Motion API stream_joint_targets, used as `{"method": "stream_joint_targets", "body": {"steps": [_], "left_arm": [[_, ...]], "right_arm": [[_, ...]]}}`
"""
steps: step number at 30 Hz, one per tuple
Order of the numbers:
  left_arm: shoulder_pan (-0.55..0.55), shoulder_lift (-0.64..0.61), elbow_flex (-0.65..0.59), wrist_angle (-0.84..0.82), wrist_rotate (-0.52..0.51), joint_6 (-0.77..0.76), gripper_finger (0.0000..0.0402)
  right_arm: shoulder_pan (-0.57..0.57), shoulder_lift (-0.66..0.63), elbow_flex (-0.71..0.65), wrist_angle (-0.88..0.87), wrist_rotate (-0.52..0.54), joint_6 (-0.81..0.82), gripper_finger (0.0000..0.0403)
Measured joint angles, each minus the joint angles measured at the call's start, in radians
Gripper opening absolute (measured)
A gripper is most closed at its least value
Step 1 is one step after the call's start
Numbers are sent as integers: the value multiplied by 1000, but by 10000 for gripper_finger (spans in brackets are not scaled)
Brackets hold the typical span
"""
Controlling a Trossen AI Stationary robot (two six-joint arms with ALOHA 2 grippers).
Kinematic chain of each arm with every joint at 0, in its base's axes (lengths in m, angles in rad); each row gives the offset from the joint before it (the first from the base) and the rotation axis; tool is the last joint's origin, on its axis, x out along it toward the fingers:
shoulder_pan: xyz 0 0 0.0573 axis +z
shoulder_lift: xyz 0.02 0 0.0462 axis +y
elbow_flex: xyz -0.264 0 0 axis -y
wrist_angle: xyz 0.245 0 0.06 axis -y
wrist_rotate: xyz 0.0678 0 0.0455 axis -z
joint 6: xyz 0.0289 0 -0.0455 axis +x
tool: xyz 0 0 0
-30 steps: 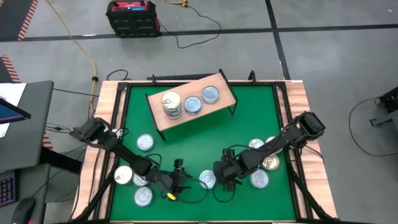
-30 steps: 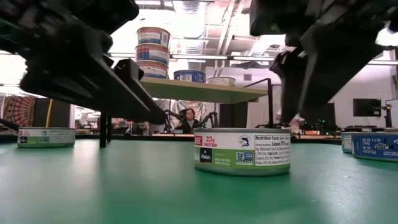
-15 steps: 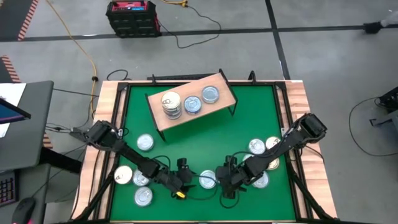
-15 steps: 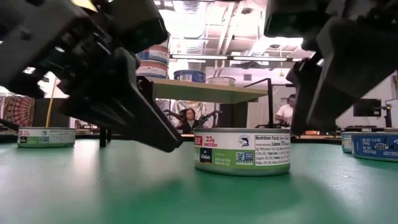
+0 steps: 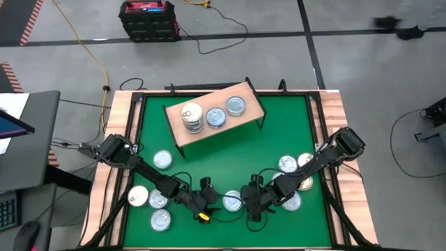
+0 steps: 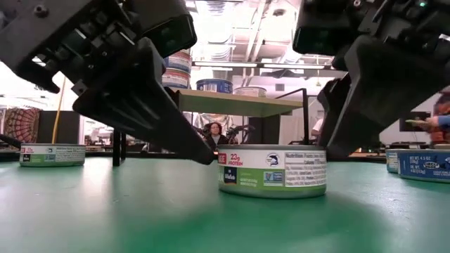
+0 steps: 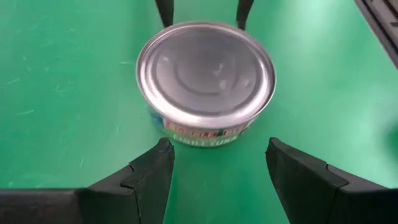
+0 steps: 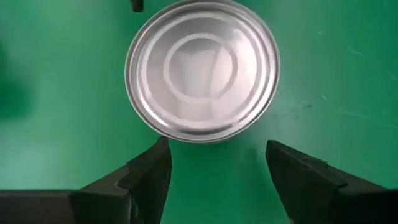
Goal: Stack canned seafood by type on shelf
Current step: Stack the green white tuna can on top of the green white tuna can on the shelf
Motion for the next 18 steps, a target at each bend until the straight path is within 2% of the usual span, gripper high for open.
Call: {"method": "stream_joint_targets", "body": {"steps": [13,18], "left_arm": [[0,0,0,5,-15,0,245],[-3,67,0,83,-18,10,245]], "right_arm": [[21,81,0,91,46,-25,285],[26,80,0,133,60,-45,285]]}}
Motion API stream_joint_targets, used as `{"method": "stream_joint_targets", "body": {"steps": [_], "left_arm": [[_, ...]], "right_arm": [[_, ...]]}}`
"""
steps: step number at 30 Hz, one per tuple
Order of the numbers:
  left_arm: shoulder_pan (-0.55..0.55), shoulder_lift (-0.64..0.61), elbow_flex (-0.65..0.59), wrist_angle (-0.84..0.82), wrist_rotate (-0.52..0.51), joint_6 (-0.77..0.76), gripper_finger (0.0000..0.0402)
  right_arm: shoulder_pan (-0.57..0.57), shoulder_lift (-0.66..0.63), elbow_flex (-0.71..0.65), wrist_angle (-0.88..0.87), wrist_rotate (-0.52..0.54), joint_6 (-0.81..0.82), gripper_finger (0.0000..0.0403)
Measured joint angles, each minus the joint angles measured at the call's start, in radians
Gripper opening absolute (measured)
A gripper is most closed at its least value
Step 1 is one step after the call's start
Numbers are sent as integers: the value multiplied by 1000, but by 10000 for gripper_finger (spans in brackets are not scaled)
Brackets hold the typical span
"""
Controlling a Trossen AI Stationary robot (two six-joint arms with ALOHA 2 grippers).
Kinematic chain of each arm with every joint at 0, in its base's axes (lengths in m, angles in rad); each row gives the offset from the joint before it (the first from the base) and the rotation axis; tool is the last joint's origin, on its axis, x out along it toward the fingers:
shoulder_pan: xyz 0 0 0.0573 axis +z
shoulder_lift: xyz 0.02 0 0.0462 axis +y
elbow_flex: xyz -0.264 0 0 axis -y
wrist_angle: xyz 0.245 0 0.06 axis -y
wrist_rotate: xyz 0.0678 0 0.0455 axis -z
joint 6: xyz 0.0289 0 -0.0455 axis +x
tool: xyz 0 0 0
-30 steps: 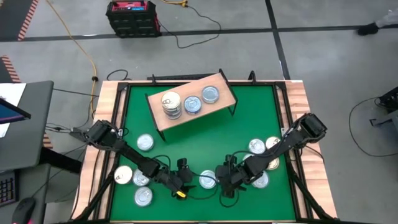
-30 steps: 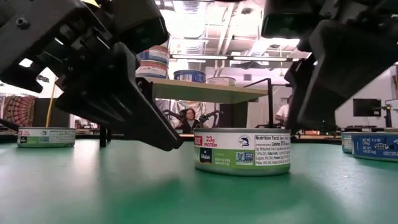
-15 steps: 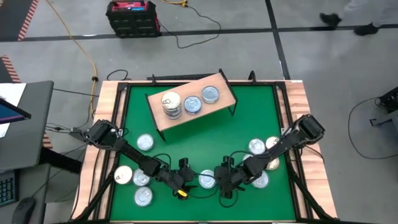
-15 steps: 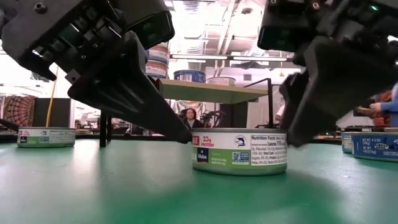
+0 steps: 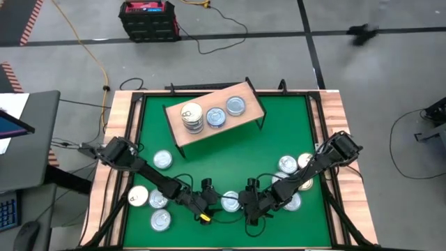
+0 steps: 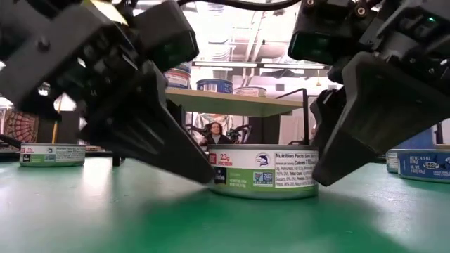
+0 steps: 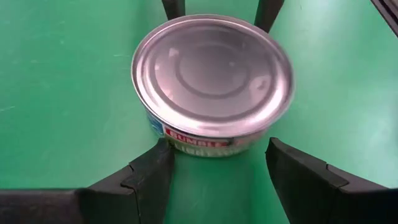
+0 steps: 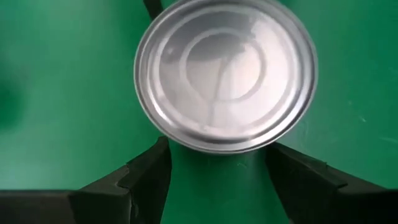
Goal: Stack canned seafood by type on shelf
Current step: Stack the green white tuna can on top of the green white tuna can on the shelf
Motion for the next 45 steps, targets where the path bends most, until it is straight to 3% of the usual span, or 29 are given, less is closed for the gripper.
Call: {"method": "stream_joint_targets", "body": {"steps": [11,21,34,45], "left_arm": [[4,31,1,71,-9,94,245],[6,-28,56,-55,-40,178,245],[66,-205,58,-127,-90,295,245],[203,-341,58,-197,-79,364,245]], "right_arm": [[-2,2,-1,23,2,-45,285],[-11,-49,21,-44,17,-90,285],[-47,-273,27,-209,84,-181,286],[-178,-465,32,-290,105,-324,286]]}}
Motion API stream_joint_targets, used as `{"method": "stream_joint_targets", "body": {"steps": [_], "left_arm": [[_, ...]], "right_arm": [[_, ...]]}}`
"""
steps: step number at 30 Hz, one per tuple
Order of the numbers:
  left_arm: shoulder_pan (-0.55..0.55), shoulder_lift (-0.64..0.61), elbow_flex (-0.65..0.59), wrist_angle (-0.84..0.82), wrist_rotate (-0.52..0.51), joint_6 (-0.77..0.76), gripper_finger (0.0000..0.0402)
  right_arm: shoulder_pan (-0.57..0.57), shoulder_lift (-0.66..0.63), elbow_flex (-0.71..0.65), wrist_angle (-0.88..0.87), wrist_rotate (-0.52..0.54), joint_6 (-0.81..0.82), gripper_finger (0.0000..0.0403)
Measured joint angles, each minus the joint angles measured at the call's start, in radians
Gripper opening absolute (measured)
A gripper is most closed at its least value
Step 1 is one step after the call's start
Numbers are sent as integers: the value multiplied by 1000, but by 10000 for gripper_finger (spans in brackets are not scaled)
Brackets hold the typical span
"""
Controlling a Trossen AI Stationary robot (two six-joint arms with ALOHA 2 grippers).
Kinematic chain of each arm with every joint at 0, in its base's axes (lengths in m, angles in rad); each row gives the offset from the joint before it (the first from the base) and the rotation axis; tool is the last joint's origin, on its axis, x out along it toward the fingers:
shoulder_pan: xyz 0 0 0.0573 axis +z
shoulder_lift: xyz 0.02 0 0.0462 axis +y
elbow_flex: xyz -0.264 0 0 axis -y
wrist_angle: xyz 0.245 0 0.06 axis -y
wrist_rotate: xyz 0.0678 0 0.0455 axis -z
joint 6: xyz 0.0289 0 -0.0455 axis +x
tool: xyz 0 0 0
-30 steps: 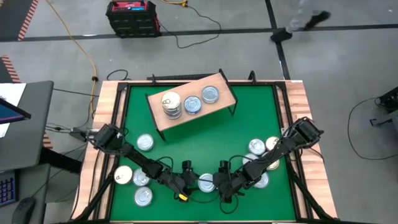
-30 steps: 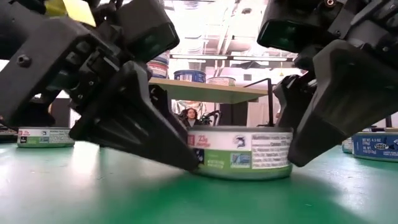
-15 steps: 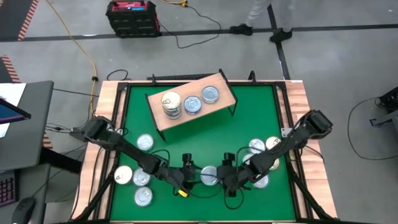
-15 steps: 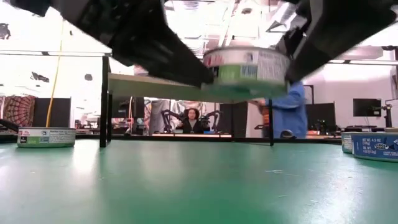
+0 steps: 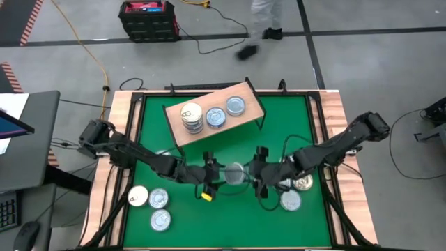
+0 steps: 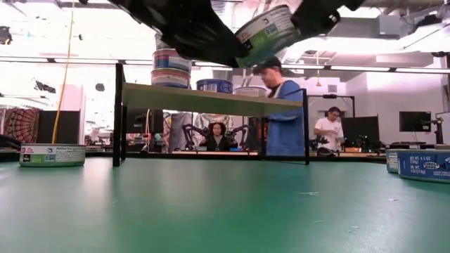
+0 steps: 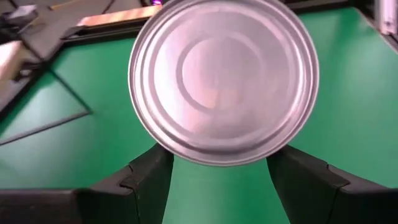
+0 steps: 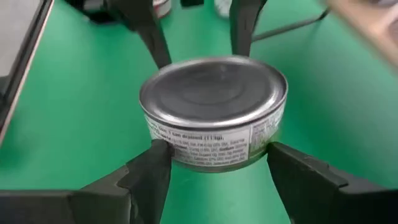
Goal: Stack canned seafood by type on shelf
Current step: Stack the green white tuna can on top of the green white tuna can on the shelf
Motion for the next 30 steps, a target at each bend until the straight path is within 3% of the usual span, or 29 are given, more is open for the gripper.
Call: {"method": "stream_joint_targets", "body": {"steps": [10,20,30], "left_arm": [[122,-15,24,-2,-29,-3,245],[216,-15,137,-65,-83,37,245],[299,19,225,48,-120,52,245]], "right_arm": [[-169,-83,1,-46,-35,-131,286],[-300,-149,0,-79,-39,-248,286],[-453,-165,-7,-96,-59,-367,285]]}}
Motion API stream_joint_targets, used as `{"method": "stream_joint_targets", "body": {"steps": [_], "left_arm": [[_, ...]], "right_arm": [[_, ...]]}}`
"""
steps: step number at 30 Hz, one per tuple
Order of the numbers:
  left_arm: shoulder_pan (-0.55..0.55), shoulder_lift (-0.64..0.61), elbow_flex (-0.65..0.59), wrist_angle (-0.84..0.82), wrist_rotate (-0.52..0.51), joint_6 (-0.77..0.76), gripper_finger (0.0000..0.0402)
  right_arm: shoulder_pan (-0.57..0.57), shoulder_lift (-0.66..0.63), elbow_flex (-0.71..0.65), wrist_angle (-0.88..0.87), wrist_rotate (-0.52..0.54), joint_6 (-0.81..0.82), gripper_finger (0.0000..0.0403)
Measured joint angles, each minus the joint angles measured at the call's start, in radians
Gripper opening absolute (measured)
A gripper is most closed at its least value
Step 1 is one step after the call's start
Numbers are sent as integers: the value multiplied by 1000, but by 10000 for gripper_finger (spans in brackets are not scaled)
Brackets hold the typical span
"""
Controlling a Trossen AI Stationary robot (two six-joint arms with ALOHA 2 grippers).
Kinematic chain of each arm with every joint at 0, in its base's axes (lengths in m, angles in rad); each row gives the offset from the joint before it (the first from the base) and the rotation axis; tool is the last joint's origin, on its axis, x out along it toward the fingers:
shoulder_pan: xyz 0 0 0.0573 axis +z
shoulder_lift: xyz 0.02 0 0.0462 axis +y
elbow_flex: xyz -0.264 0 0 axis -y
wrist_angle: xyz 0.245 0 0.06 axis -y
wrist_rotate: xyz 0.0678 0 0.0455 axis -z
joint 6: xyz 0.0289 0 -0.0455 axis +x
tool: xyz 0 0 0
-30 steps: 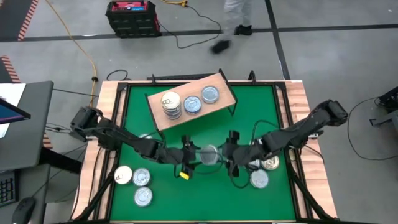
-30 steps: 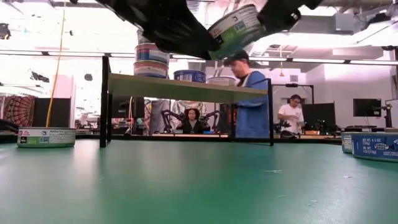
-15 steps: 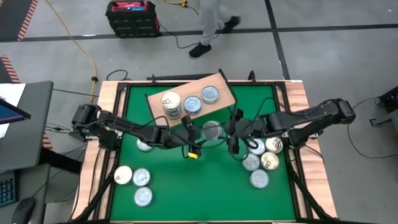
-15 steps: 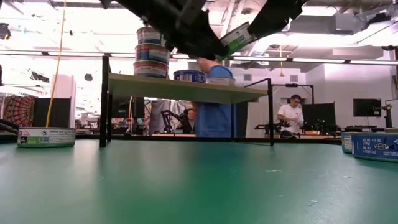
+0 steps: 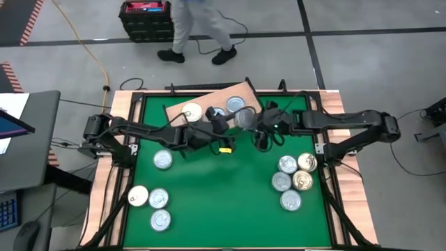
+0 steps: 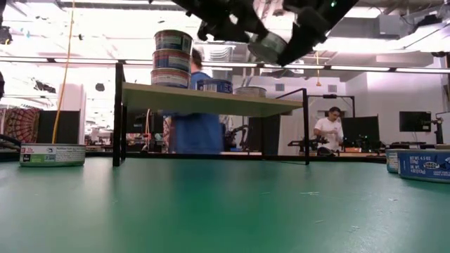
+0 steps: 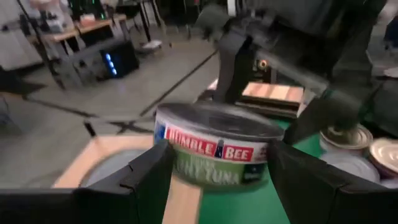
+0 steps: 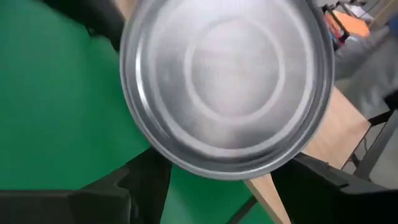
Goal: Stack canned seafood by type on shelf
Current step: Stack the green white tuna can on top of the green white tuna can on the shelf
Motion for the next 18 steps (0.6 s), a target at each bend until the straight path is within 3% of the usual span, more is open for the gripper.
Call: {"method": "stream_joint_targets", "body": {"steps": [11,18], "left_arm": [[108,99,40,-50,35,-25,244],[124,101,39,-29,-13,14,244]], "right_arm": [[-160,42,-1,12,-68,-106,285],[-207,59,2,65,-86,-178,285]]}}
